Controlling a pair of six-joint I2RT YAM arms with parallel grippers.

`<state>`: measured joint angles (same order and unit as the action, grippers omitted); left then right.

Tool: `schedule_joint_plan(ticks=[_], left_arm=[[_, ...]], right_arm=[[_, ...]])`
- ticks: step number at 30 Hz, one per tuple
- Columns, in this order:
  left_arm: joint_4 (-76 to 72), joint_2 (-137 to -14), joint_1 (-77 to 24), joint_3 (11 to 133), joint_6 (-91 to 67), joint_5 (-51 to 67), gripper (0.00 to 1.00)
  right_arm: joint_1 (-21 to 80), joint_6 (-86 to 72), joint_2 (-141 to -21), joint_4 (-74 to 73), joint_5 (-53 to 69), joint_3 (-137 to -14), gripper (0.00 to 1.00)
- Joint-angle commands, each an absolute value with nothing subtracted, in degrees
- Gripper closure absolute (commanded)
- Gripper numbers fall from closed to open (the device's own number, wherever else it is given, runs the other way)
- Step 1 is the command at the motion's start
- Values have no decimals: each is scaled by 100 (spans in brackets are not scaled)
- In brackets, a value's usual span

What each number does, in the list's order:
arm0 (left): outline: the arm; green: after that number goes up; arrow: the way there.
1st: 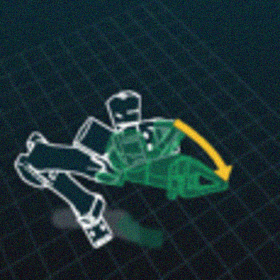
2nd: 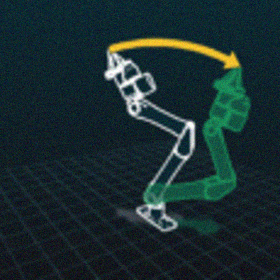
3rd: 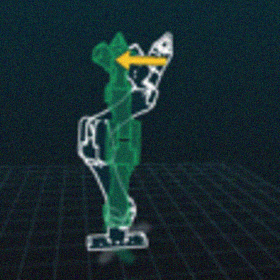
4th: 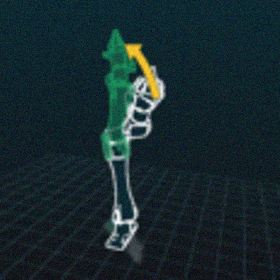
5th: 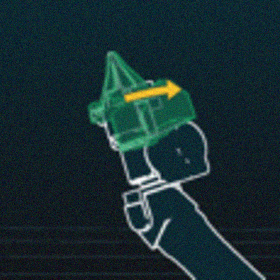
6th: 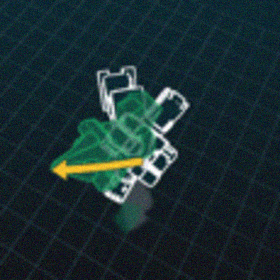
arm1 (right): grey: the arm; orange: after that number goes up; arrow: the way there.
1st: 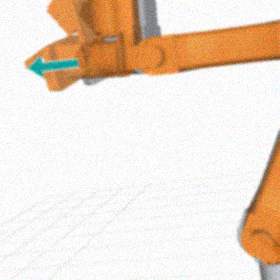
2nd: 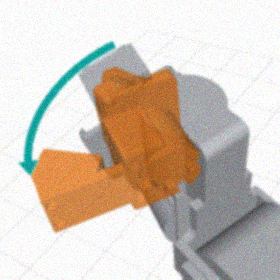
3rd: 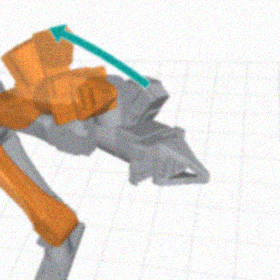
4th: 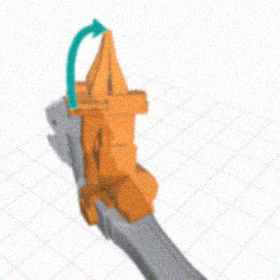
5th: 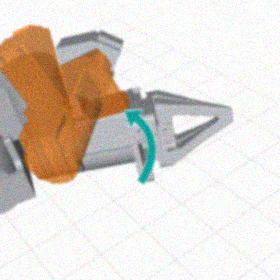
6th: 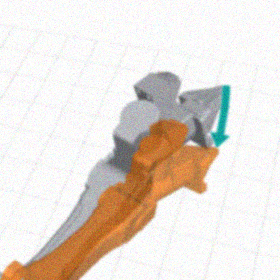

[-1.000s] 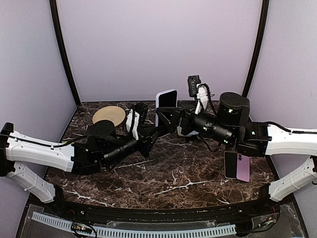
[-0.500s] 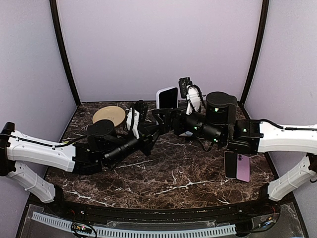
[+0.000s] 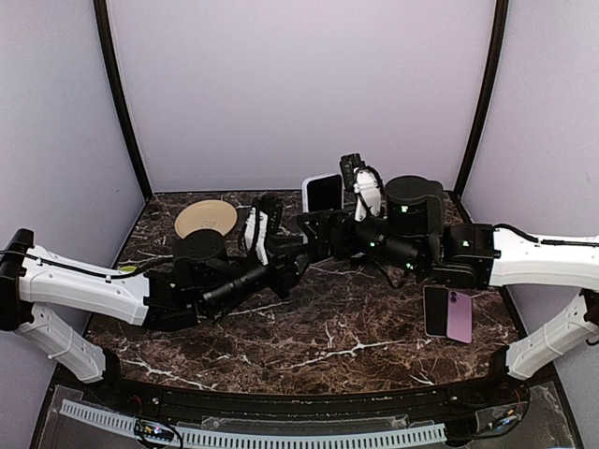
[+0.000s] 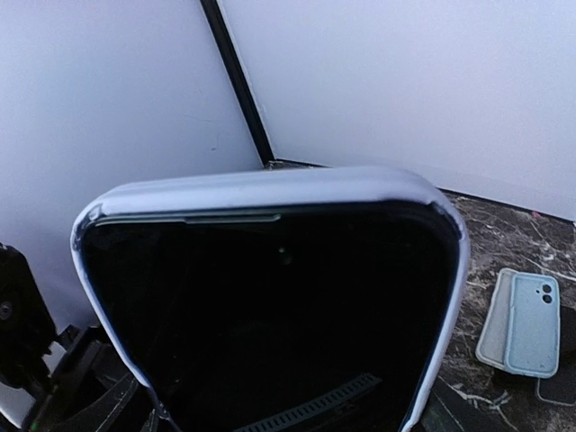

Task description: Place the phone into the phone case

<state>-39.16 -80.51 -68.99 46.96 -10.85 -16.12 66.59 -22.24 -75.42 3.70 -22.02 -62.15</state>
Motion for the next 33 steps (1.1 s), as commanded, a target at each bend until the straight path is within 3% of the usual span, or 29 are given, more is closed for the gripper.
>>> schedule_joint_plan(ticks=[1,3,9,23,28,33], left_arm=[[-4085,-7858,-6927,4808,-1543,-1579,50],[-3668,-7825,-6898,4753,-1789,-1622,36],[-1432,-8109,-6517,5149,-2933,-1347,24],[-957,-8127,-6286,4930,-3458,-1502,23],[-975,-8110,-6267,4920,-3448,-1499,23],[-954,-8033,-6251,4893,-3427,-1534,23]], right_arm=[[6351,-2857,-7367,-582,-2765,-6425,52],[6234,-3110,-7342,-1035,-2796,-6385,52],[5703,-4329,-7695,-2739,-2580,-6100,55],[5393,-5439,-8535,-3032,-1865,-5088,54],[5247,-5528,-8861,-2643,-1710,-4819,45],[5212,-5626,-9113,-2614,-1619,-4786,28]])
